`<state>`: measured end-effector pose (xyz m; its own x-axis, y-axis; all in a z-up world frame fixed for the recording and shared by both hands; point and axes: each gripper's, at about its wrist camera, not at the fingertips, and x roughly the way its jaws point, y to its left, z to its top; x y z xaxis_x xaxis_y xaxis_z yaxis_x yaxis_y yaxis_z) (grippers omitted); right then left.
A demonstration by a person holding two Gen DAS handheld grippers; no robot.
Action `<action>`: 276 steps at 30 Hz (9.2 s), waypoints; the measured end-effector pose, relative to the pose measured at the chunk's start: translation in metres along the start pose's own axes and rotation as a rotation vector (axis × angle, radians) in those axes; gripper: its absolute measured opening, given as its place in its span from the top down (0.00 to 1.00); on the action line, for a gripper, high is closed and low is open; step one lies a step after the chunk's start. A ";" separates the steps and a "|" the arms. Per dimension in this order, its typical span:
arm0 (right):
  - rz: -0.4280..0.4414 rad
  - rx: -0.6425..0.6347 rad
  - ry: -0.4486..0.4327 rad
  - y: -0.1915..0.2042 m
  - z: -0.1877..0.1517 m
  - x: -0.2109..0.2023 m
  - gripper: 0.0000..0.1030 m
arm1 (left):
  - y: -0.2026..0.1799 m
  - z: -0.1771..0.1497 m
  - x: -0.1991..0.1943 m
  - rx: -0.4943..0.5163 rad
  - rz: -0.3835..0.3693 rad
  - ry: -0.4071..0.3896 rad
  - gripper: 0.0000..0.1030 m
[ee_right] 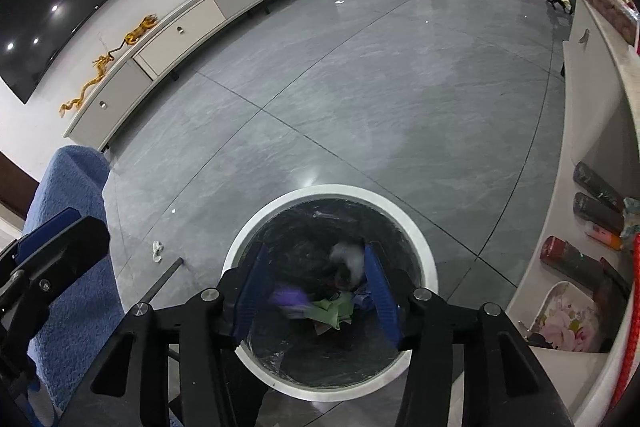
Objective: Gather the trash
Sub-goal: 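Carry both bags over the trash bin and open both tools, then lift both tools away from the bin and move toward the rug, then grasp the white printed plastic bag with the left tool while the right tool grasps the white tissue, then carry the white bag and tissue over the trash bin and open both tools, then return both tools from the bin to the red chip bags on the rug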
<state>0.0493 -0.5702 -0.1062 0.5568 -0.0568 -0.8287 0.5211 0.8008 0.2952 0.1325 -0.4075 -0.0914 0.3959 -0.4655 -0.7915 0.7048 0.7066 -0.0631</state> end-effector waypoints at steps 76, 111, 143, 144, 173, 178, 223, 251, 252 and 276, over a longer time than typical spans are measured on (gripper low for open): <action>0.165 -0.510 -0.234 0.226 -0.066 -0.128 0.42 | 0.191 -0.140 -0.253 -0.331 0.380 -0.324 0.29; 0.430 -0.761 -0.001 0.436 -0.104 0.000 0.42 | 0.425 -0.297 -0.259 -0.821 0.507 -0.189 0.43; 0.480 -0.748 -0.017 0.410 -0.111 -0.040 0.81 | 0.368 -0.286 -0.304 -0.707 0.571 -0.259 0.72; 0.476 -0.755 -0.028 0.402 -0.115 -0.049 0.81 | 0.359 -0.284 -0.310 -0.691 0.580 -0.267 0.72; 0.435 -0.614 -0.190 0.231 -0.122 -0.147 0.81 | 0.152 -0.191 -0.311 -0.252 0.601 -0.323 0.72; 0.398 -0.548 -0.193 0.197 -0.107 -0.141 0.81 | 0.122 -0.159 -0.284 -0.166 0.557 -0.310 0.72; 0.107 -0.164 -0.102 0.027 -0.014 -0.035 0.81 | 0.012 -0.041 -0.052 0.087 0.154 -0.059 0.72; -0.033 -0.068 -0.044 -0.004 -0.005 -0.009 0.54 | 0.019 -0.012 0.014 -0.107 -0.155 0.080 0.46; -0.039 -0.070 -0.053 -0.003 -0.005 -0.014 0.54 | 0.020 -0.012 0.009 -0.108 -0.141 0.070 0.46; 0.005 -0.271 -0.248 0.077 -0.034 -0.120 0.46 | 0.071 -0.068 -0.184 -0.120 0.278 -0.264 0.35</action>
<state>0.0008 -0.4812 -0.0002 0.7160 -0.1682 -0.6775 0.3461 0.9284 0.1353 0.0693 -0.2354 0.0083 0.7101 -0.3577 -0.6064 0.4818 0.8750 0.0481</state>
